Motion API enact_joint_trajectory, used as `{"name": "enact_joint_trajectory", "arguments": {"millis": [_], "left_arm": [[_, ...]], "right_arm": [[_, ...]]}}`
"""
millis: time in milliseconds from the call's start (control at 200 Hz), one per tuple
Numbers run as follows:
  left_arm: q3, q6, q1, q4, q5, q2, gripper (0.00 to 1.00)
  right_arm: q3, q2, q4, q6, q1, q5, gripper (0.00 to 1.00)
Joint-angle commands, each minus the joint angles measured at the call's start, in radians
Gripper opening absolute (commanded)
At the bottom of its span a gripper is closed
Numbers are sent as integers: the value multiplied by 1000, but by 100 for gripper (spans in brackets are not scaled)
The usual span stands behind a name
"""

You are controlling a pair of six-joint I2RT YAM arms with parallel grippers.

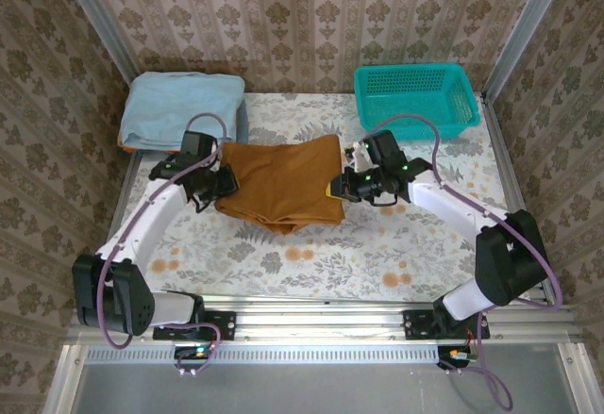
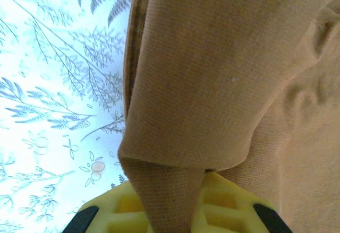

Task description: Fold and stack the trousers

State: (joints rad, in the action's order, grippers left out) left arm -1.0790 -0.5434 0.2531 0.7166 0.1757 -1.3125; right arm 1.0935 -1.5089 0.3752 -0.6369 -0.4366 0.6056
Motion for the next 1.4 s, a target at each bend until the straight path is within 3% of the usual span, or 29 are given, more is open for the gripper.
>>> {"name": "enact_joint_trajectory", "arguments": {"millis": [0,190,445,715,880,1235,1335,1395], "left_arm": [[-112,79,-16,94,-14,-13,0],[-325,168,-112,127,-38,-100,0],[-641,262,-281,94,-39,-320,0],[-844,279,-395,-25,13,-492,0],[-954,278,-425,-85,17,-611,0],[-1300,265,-491,-26,58,-858,0],[-1319,261,-511,-40,54,-869,0],[-1346,270,-520,-29,43,-884,0]], "right_arm": [[97,27,26,-15,-7,-35,0],[304,-74,48,-23,-68,-90,0],[740,-382,66,-46,-96,-118,0],[1350,-801,194,-41,-97,-89,0],[1730,-1058,206,-118,-95,-87,0],[1739,-1210,-81,-324,-91,-205,0],[1752,-1249,-148,-391,-90,-229,21],[1796,-1269,-146,-410,-88,-244,47]]}}
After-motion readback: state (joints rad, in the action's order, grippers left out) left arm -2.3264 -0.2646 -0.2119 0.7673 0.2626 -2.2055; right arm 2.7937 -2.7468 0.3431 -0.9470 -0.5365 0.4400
